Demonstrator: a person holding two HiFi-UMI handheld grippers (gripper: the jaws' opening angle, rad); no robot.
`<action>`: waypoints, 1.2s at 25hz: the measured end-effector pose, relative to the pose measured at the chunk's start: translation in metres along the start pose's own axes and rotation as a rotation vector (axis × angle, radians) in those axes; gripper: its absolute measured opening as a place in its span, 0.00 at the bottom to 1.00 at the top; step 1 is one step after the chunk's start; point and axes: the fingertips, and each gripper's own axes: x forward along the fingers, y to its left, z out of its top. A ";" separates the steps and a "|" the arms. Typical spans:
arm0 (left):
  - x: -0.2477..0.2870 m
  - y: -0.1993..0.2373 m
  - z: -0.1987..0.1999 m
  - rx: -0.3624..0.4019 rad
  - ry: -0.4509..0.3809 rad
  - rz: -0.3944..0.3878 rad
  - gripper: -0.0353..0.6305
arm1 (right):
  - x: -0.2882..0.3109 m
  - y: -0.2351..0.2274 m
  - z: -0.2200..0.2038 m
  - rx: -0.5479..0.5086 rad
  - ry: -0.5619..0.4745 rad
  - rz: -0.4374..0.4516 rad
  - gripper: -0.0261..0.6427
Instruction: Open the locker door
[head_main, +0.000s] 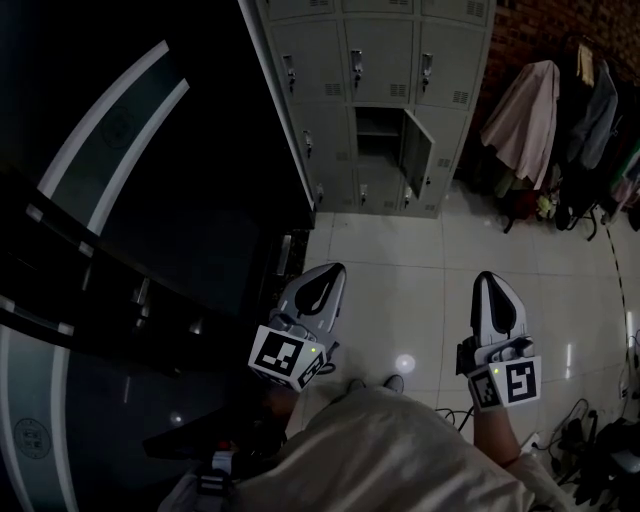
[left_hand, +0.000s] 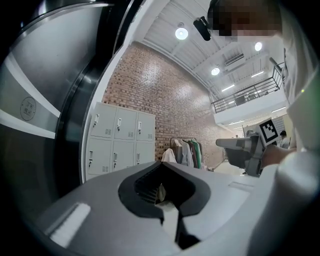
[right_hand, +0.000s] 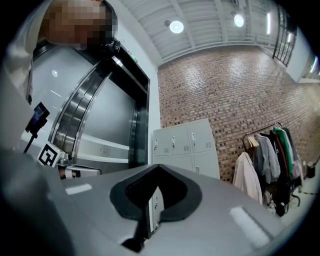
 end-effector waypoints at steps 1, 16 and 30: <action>-0.001 0.000 0.000 -0.001 0.002 -0.003 0.05 | -0.001 0.002 0.001 0.001 0.001 -0.001 0.04; -0.002 -0.005 0.016 -0.013 0.054 -0.036 0.05 | 0.001 0.014 0.026 -0.021 0.029 -0.012 0.04; -0.011 -0.021 0.020 -0.021 0.085 -0.049 0.05 | -0.012 0.019 0.030 0.005 0.055 0.005 0.04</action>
